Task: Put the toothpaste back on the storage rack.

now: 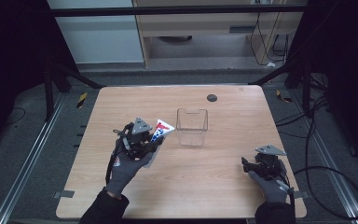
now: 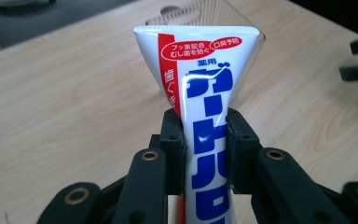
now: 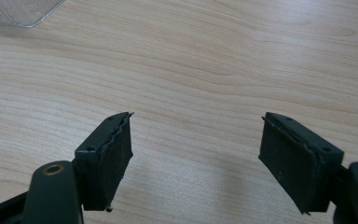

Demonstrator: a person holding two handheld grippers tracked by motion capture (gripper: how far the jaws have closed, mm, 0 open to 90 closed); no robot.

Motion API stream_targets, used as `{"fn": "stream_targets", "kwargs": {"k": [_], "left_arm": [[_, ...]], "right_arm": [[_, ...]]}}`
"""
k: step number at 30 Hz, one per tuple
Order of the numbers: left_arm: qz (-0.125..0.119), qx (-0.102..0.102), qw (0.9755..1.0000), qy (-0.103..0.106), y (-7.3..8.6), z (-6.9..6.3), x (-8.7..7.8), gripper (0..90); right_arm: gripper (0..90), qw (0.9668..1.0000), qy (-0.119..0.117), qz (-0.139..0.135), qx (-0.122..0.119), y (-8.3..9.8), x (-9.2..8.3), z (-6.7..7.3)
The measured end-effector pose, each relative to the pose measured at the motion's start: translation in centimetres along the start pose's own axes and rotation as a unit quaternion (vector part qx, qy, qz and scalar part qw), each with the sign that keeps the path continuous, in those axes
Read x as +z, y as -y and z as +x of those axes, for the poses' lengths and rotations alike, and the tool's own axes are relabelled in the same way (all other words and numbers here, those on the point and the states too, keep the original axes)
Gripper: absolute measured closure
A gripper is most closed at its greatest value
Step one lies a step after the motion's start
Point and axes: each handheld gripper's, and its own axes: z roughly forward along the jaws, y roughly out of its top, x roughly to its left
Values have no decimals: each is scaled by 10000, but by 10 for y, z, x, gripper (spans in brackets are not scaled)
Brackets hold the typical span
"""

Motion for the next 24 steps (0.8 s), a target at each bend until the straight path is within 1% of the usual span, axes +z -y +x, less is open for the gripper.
{"fn": "stream_targets", "kwargs": {"k": [1,2,3,7,10,12,14,16,17,18,19,20,21,24], "left_arm": [[-74,-25,10000,-39,-3,0,1,717],[-74,-25,10000,-39,-3,0,1,717],[-195,-75,9998,-73,-8,1,3,717],[-359,-93,9992,-168,-19,0,7,717],[-508,-108,9985,-187,-26,-2,10,717],[-540,-129,9982,-206,-28,-2,11,717],[-717,-195,9971,-186,-34,-2,15,717],[-824,-226,9962,-182,-38,-3,18,717],[-824,-226,9962,-182,-38,-3,18,717],[-939,-253,9950,-214,-42,-3,22,717],[-982,-286,9945,-220,-43,-3,24,717],[-982,-286,9945,-220,-43,-3,24,717],[-1071,-358,9934,-196,-46,-2,28,718],[-1144,-451,9923,-168,-50,-1,36,717]], "right_arm": [[248,10000,-7,3,1,0,0,0],[248,10000,-7,3,1,0,0,0],[247,10000,-7,0,-17,0,0,0],[246,10000,4,-3,-34,0,1,0],[246,10000,1,-4,0,0,1,1],[247,10000,-12,-10,-3,1,1,1],[246,10000,-18,-15,-8,1,1,1],[246,10000,-32,-26,-21,1,1,1],[246,10000,-32,-26,-21,1,1,1],[246,10000,-51,-30,-8,1,1,1],[246,10000,-51,-36,-27,1,1,1],[246,10000,-54,-34,-29,1,1,1],[245,10000,-65,-36,-22,1,1,2],[245,10000,-66,-37,-39,1,2,2]]}}
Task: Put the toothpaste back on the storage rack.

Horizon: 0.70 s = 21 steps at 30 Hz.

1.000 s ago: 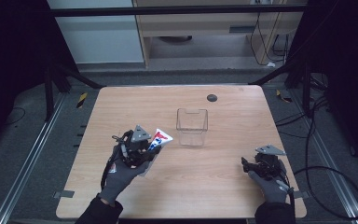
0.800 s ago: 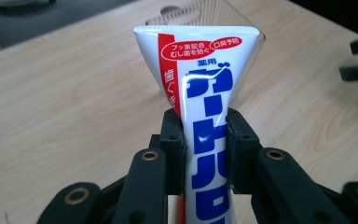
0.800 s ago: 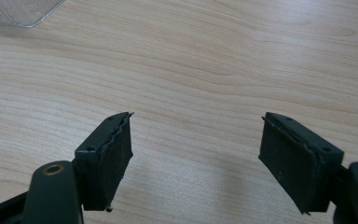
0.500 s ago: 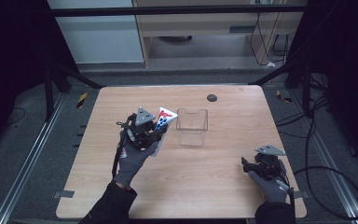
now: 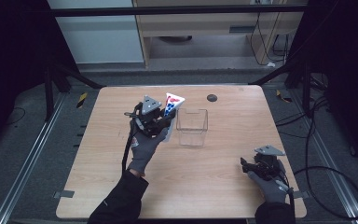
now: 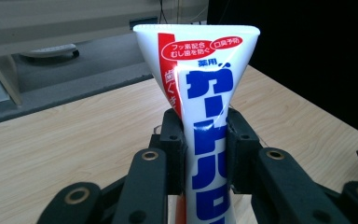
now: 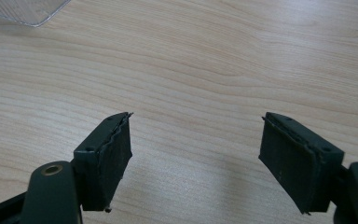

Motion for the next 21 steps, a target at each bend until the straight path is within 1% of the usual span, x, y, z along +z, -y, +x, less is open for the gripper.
{"fn": "stream_targets", "kwargs": {"k": [2,3,4,8,11,13,17,21], "left_arm": [[-59,-5,10000,-51,0,-2,6,717],[-59,-5,10000,-51,0,-2,6,717],[-139,-88,9999,-43,-1,-3,12,717],[-245,-144,9996,-80,-3,-5,21,718],[-294,-136,9994,-111,-5,-7,25,717],[-330,-138,9993,-88,-10,-11,30,717],[-395,-150,9991,-73,-13,-14,34,716],[-463,-162,9988,-90,-17,-17,42,717]], "right_arm": [[245,10000,-10,-5,1,0,0,0],[244,10000,-13,-7,2,0,0,0],[245,10000,-14,-9,2,0,0,0],[244,10000,-30,-18,1,0,0,1],[244,10000,-45,-9,19,0,0,1],[244,10000,-44,-17,12,0,0,1],[244,10000,-46,3,15,0,1,1],[245,10000,-47,-21,-41,0,2,2]]}}
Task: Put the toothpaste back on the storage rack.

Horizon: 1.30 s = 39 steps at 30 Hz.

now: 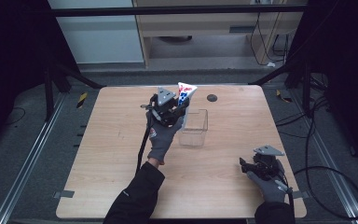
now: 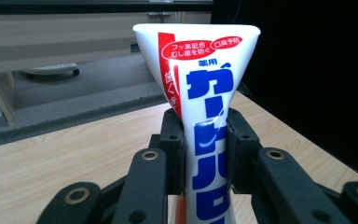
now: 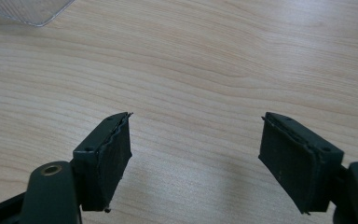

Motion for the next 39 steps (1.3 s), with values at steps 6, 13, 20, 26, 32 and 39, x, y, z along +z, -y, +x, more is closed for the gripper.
{"fn": "stream_targets", "kwargs": {"k": [6,13,20,26,32,39], "left_arm": [[-24,-34,10000,-16,-1,0,9,717],[8,-64,10000,-26,3,-3,21,716],[23,-67,10000,-3,5,-3,36,716],[115,-47,9999,-57,11,-2,46,716],[191,-2,9997,-135,19,-1,57,716],[253,-26,9996,-137,30,-1,64,715]], "right_arm": [[245,10000,-2,15,0,0,1,1],[246,10000,-7,15,-27,0,2,2],[246,10000,-22,30,-6,0,2,3],[246,10000,-28,33,0,0,2,3],[246,10000,-40,53,8,0,3,2],[245,10000,-31,54,4,1,3,2]]}}
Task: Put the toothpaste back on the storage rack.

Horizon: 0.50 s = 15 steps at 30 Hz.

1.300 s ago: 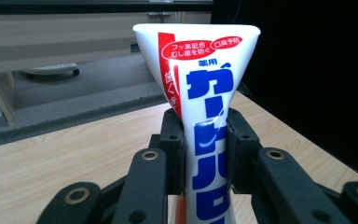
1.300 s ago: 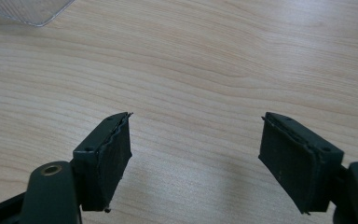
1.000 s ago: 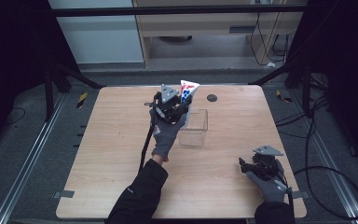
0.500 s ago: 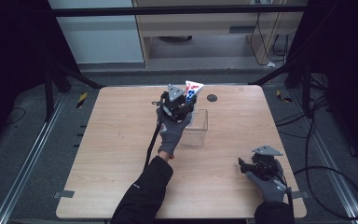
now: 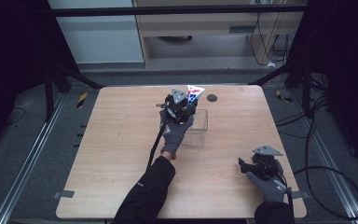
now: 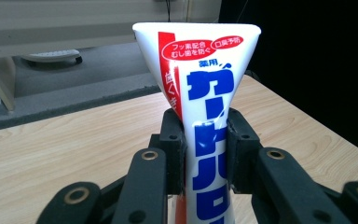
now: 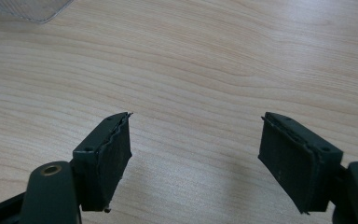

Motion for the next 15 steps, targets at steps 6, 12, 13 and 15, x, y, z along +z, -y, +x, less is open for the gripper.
{"fn": "stream_targets", "kwargs": {"k": [6,12,13,15], "left_arm": [[22,23,10000,-13,9,1,4,714],[90,70,9999,-2,16,1,6,713],[98,92,9999,2,19,1,6,712],[112,106,9999,18,22,1,7,712]], "right_arm": [[246,10000,-14,-9,-9,0,0,1],[245,10000,-15,-5,-25,0,1,1],[245,10000,-15,-4,-25,0,1,0],[245,10000,-17,3,-20,0,1,1]]}}
